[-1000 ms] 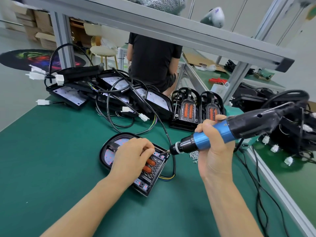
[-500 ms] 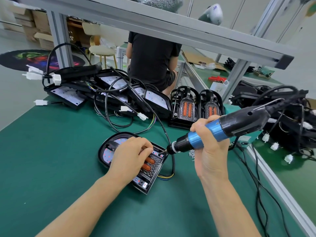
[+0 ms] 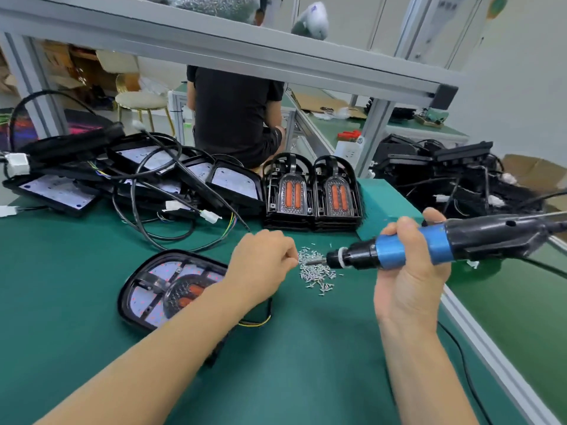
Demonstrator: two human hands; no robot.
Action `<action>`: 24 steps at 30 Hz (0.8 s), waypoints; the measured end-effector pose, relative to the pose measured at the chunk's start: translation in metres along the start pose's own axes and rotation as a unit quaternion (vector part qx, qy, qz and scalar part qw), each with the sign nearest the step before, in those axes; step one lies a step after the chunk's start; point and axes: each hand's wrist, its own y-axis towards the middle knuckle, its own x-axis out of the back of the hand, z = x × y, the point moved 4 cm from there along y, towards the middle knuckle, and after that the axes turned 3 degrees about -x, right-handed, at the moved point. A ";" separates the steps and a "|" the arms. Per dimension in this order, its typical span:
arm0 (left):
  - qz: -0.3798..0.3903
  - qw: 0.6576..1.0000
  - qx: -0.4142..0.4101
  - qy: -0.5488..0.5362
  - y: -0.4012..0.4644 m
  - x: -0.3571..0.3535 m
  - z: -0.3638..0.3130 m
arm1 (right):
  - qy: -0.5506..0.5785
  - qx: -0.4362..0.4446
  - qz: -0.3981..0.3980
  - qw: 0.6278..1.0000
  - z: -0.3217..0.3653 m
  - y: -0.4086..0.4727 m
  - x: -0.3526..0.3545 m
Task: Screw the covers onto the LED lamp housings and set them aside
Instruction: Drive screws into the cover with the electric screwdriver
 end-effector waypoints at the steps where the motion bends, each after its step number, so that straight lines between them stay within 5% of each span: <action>1: 0.020 1.000 0.006 0.016 0.009 -0.011 -0.007 | -0.006 0.002 -0.013 1.000 0.001 0.002 0.007; 6: 0.069 0.994 0.070 0.052 0.015 -0.064 -0.024 | -0.024 -0.001 -0.058 0.998 -0.003 0.004 0.035; 13: 0.016 0.992 0.106 0.070 0.000 -0.081 -0.015 | -0.023 -0.027 -0.083 0.996 -0.007 0.005 0.051; 17: -0.036 0.973 0.169 -0.153 -0.009 -0.082 -0.008 | -0.005 -0.054 -0.077 0.996 -0.010 0.004 0.049; 20: -0.078 0.915 0.179 -0.354 -0.017 -0.076 -0.009 | 0.026 -0.075 -0.068 0.995 -0.007 0.006 0.047; 24: -0.118 0.846 0.180 -0.488 -0.026 -0.066 -0.013 | 0.081 -0.078 -0.051 0.992 0.005 0.009 0.040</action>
